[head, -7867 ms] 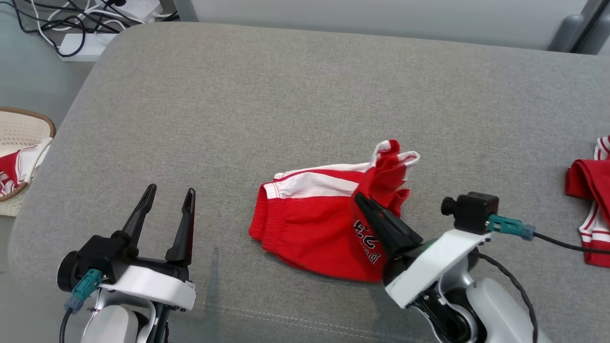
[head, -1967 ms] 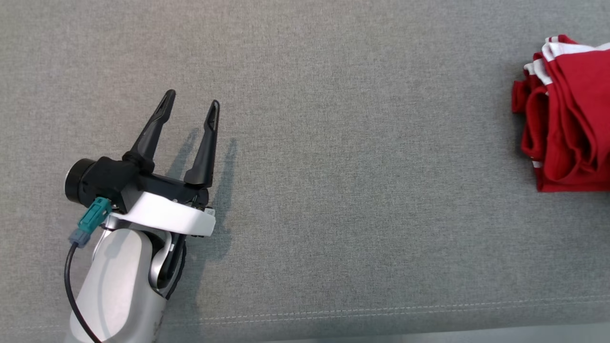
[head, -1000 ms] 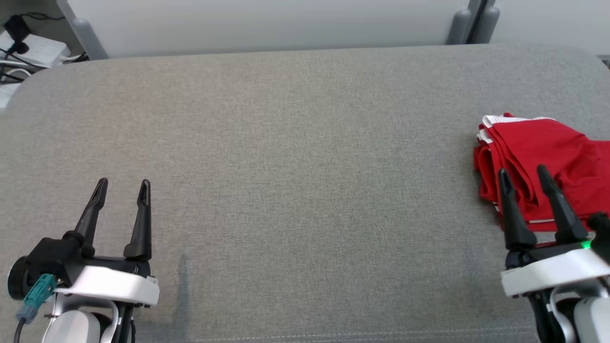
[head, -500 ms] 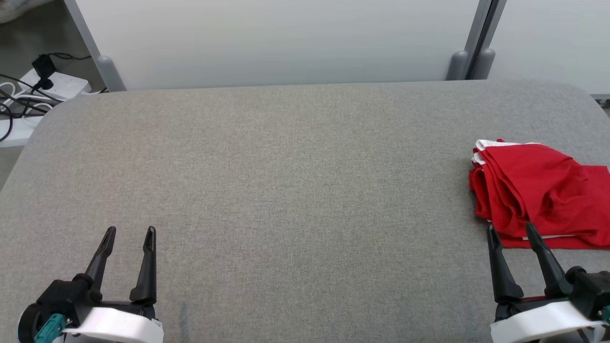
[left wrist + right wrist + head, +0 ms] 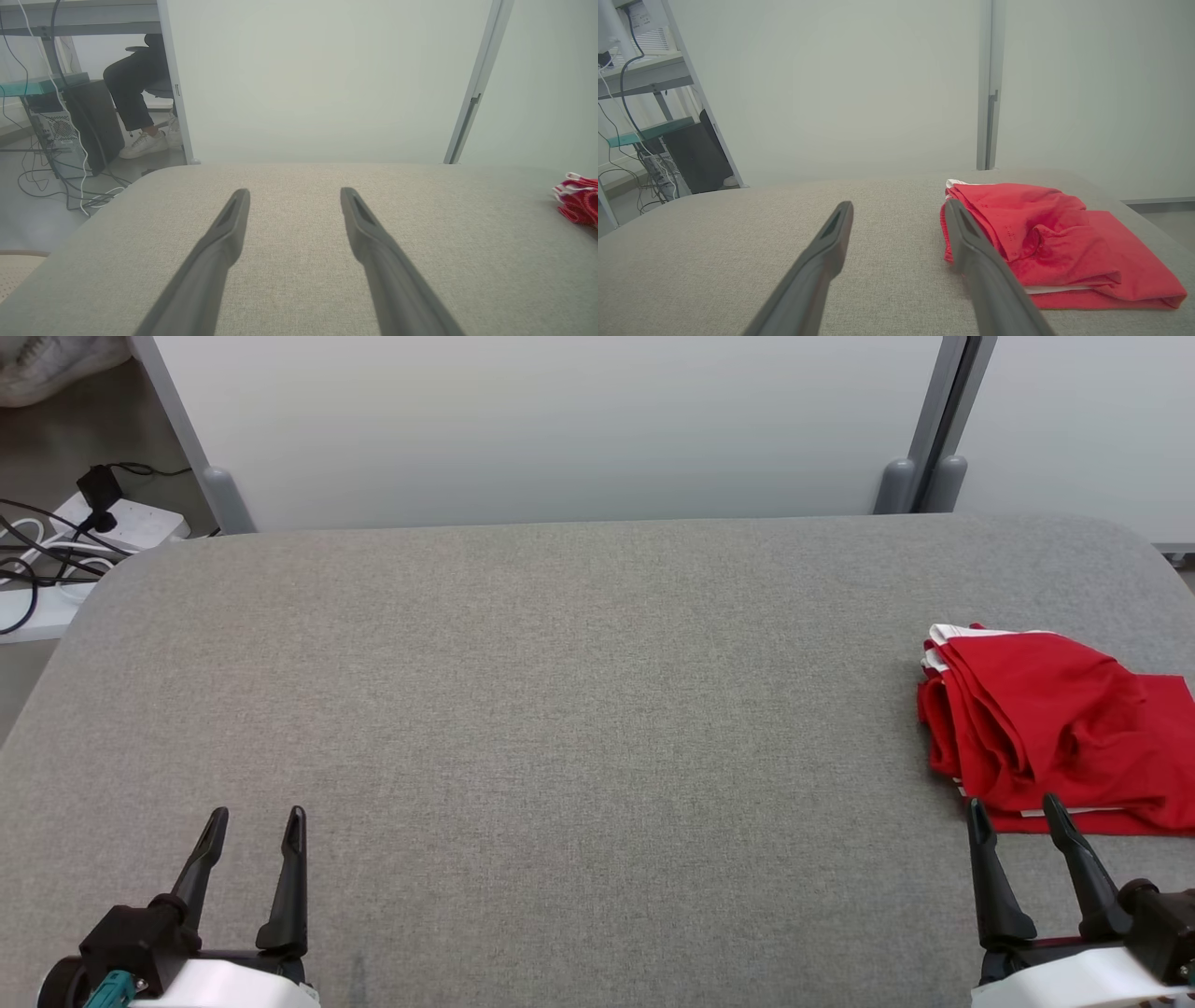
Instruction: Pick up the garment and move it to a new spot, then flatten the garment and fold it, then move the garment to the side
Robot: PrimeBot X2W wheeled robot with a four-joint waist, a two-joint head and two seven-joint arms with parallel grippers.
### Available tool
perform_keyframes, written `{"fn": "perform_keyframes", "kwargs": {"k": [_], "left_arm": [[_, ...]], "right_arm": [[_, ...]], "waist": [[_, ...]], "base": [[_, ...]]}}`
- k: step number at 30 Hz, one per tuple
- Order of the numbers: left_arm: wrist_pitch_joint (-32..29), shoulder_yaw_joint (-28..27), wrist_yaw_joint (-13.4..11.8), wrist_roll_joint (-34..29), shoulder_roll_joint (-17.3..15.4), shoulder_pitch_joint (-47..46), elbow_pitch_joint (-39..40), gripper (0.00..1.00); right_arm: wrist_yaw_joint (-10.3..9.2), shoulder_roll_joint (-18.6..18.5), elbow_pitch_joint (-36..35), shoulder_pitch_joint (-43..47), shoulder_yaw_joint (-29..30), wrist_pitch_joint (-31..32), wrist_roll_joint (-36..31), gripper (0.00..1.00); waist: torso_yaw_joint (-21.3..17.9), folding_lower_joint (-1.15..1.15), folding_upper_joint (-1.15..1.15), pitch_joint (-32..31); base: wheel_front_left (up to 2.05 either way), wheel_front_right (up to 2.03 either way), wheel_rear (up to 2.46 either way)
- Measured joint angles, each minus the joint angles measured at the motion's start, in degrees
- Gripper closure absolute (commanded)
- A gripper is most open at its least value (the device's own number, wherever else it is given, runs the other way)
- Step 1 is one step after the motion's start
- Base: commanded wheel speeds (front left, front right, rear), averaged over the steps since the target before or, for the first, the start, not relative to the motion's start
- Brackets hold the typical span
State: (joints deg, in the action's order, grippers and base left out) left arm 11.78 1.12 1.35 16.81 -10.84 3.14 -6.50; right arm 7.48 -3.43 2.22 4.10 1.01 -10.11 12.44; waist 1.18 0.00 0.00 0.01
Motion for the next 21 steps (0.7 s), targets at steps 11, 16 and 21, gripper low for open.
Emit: {"fn": "perform_keyframes", "kwargs": {"k": [11, 16, 21], "left_arm": [[-0.59, 0.49, -0.51, 0.41, -0.08, 0.0, 0.32, 0.0], [-0.62, 0.69, -0.98, 0.42, -0.11, 0.0, 0.53, 0.0], [-0.67, 1.12, -0.97, 0.48, 0.16, 0.14, -0.27, 1.0]], "right_arm": [[0.0, 0.4, -0.64, -0.01, 0.26, 0.53, 0.01, 0.0], [0.0, 0.57, -0.86, -0.01, 0.23, 0.53, 0.01, 0.0], [0.0, 0.92, -0.23, 0.08, 0.21, 0.53, 0.09, 1.0]], "waist": [[0.01, 0.0, 0.0, -0.11], [-0.02, 0.0, 0.0, -0.14], [0.0, 0.0, 0.0, -0.17]], "base": [[0.0, 0.0, 0.0], [0.0, 0.0, 0.0], [0.0, 0.0, 0.0]]}}
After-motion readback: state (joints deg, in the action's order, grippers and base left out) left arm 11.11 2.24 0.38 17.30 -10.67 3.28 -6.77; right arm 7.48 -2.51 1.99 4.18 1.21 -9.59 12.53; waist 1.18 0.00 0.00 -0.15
